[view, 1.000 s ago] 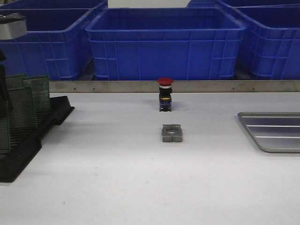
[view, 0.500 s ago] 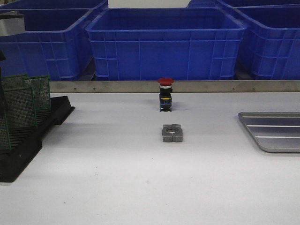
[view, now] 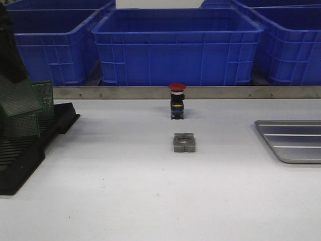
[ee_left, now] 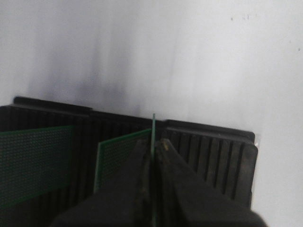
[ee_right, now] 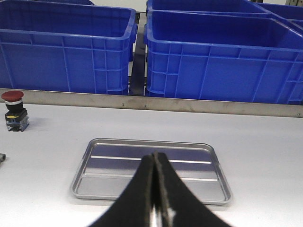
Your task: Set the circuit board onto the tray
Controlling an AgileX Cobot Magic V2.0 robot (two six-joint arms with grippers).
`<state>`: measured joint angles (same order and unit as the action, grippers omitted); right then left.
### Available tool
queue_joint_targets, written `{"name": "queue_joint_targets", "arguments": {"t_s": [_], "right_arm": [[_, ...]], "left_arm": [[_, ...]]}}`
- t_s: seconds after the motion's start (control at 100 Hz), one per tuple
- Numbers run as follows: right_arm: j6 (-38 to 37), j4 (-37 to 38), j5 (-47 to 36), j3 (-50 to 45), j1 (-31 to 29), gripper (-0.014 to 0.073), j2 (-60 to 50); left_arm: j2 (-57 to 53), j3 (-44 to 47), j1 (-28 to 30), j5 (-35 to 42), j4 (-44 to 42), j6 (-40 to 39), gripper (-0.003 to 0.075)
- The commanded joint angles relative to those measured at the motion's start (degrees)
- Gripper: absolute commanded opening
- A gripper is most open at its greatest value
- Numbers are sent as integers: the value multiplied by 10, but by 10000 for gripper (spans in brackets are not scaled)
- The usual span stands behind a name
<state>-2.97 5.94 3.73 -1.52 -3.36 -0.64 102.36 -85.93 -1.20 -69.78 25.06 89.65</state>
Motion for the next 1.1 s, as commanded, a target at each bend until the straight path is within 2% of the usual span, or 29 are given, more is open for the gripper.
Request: {"name": "queue_joint_targets", "arguments": {"t_s": [0.0,0.58,0.69,1.09], "right_arm": [[1,5,-50,7,-2,-113,-15],[1,5,-50,7,-2,-113,-15],[1,5,-50,7,-2,-113,-15],[1,5,-50,7,-2,-113,-15]], "left_arm": [[-33,-22,-11,-36,71,-6,-20],[-31,-22,-125,-36,371,-6,-20],[-31,-22,-135,-36,394,-6,-20],[-31,-22,-137,-36,392,-6,-20]]}}
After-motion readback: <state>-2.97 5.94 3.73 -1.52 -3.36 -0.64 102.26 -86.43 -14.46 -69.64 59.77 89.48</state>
